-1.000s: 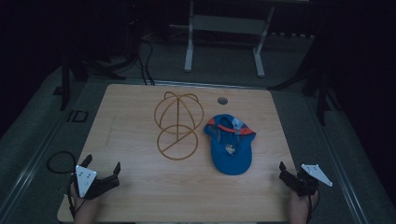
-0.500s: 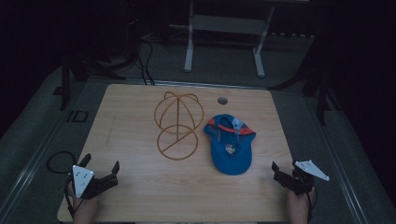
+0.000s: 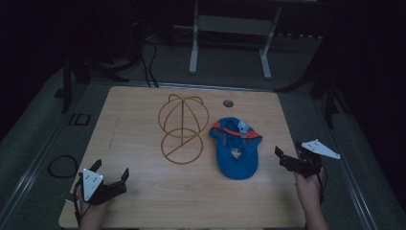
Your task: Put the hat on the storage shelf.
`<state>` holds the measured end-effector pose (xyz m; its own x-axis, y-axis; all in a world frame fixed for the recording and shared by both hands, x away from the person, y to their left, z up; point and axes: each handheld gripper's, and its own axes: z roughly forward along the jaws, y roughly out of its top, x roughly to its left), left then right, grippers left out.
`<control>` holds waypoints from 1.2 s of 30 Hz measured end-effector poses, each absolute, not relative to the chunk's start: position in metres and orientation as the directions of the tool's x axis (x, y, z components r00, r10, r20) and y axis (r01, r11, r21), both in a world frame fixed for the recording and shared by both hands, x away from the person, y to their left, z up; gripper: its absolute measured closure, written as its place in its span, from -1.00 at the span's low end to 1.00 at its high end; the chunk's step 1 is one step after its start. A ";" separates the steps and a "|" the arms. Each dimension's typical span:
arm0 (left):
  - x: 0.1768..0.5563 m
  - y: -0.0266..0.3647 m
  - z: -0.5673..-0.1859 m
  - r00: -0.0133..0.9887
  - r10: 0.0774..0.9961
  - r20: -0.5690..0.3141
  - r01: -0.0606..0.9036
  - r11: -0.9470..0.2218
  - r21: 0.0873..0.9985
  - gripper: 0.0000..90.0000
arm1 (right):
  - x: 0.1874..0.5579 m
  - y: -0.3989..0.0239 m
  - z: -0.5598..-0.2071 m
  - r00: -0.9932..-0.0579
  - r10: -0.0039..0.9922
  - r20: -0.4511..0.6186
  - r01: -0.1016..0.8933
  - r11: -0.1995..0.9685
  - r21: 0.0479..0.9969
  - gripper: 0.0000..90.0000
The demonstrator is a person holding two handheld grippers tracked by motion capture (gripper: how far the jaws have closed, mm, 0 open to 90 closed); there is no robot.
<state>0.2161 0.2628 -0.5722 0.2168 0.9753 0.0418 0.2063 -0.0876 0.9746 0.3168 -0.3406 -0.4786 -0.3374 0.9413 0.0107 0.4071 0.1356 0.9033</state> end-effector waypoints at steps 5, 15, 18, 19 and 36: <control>0.214 0.260 -0.570 0.261 0.965 0.021 0.182 -0.070 0.981 -0.96 | 0.335 -0.334 -0.468 -0.388 0.921 0.020 0.413 0.154 0.897 -0.70; 0.213 0.249 -0.566 0.312 0.950 0.026 0.220 -0.099 0.971 -0.96 | 0.374 -0.303 -0.473 -0.466 0.884 0.040 0.447 0.197 0.872 -0.71; 0.211 0.249 -0.565 0.338 0.941 0.030 0.232 -0.114 0.966 -0.96 | 0.387 -0.291 -0.476 -0.499 0.866 0.036 0.449 0.223 0.865 -0.58; 0.210 0.249 -0.565 0.346 0.938 0.028 0.239 -0.117 0.964 -0.96 | 0.392 -0.287 -0.477 -0.515 0.856 0.043 0.457 0.232 0.859 -0.57; 0.206 0.250 -0.563 0.368 0.930 0.006 0.258 -0.109 0.960 -0.96 | 0.469 -0.248 -0.510 -0.526 0.850 -0.008 0.530 0.336 0.779 -0.35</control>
<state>0.2059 0.2501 -0.5625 0.3680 0.9298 0.0064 0.2580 -0.1087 0.9600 0.4691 -0.2479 -0.5096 -0.5262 0.8503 -0.0083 0.5301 0.3356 0.7787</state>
